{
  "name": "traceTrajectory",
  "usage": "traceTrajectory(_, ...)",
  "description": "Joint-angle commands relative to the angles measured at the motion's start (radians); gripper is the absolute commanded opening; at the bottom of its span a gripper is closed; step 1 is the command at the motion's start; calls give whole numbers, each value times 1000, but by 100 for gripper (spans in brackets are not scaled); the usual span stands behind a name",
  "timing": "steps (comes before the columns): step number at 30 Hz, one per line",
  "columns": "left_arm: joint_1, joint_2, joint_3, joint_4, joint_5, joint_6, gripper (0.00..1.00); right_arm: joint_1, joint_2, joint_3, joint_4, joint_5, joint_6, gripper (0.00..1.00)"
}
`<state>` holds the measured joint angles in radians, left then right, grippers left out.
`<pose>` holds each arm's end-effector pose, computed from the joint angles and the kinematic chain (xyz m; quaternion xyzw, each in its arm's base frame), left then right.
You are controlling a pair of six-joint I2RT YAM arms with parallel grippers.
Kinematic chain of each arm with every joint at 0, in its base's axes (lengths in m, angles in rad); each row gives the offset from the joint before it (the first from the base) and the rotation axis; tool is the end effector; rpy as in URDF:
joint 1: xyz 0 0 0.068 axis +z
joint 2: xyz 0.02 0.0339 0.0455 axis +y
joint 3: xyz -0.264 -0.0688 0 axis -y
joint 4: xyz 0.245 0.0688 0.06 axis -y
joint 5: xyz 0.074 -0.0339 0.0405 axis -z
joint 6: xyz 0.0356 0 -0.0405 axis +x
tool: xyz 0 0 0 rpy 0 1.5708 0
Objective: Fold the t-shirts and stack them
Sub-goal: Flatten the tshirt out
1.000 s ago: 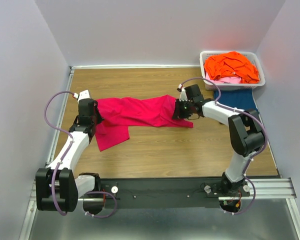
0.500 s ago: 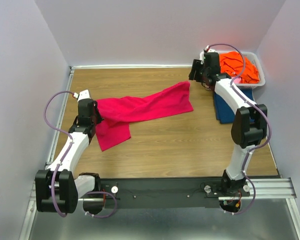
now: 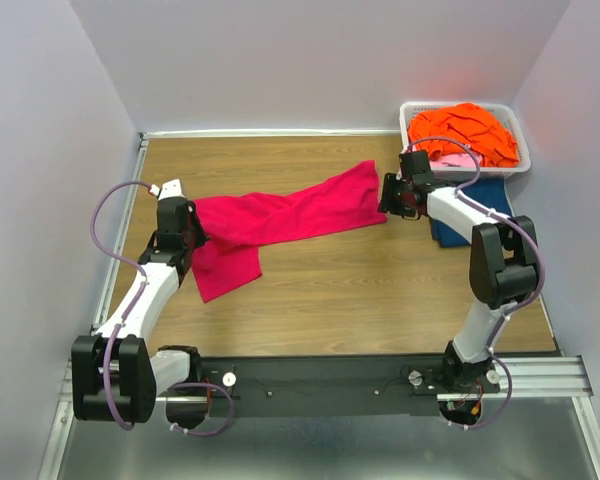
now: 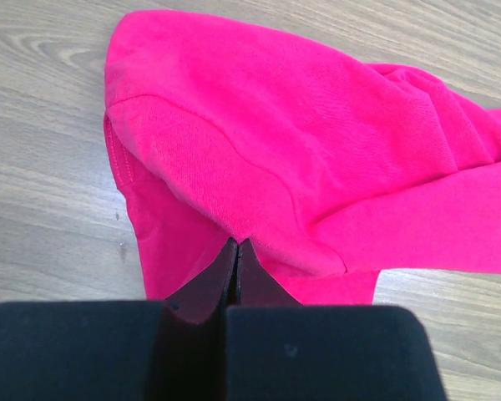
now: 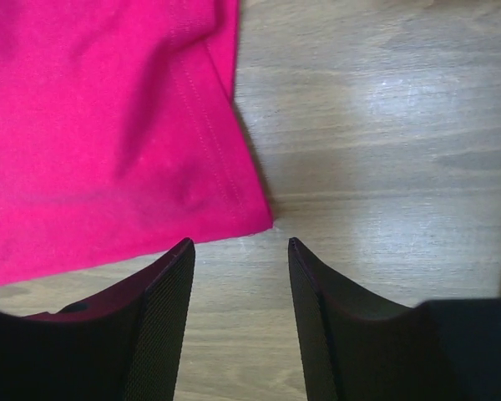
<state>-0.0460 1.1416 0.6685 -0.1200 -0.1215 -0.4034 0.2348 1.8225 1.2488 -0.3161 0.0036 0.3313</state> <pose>0.2462 -0.0070 0.2342 -0.1847 0.8621 -0.0522 0.4689 0.3823 0.0913 0.2014 0.0461 0.9415 0.0916 0.3211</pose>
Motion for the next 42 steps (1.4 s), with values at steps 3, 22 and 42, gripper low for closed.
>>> traceTrajectory(3, 1, -6, 2, 22, 10, 14, 0, 3, 60, 20, 2, 50, 51, 52)
traceTrajectory(22, 0, -32, -1, 19, 8, 17, 0, 74, 173, -11, -6, 277, 69, 45)
traceTrajectory(42, 1, 75, 277, -23, -33, 9, 0, 75, 55, 176, -96, 346, -18, 1)
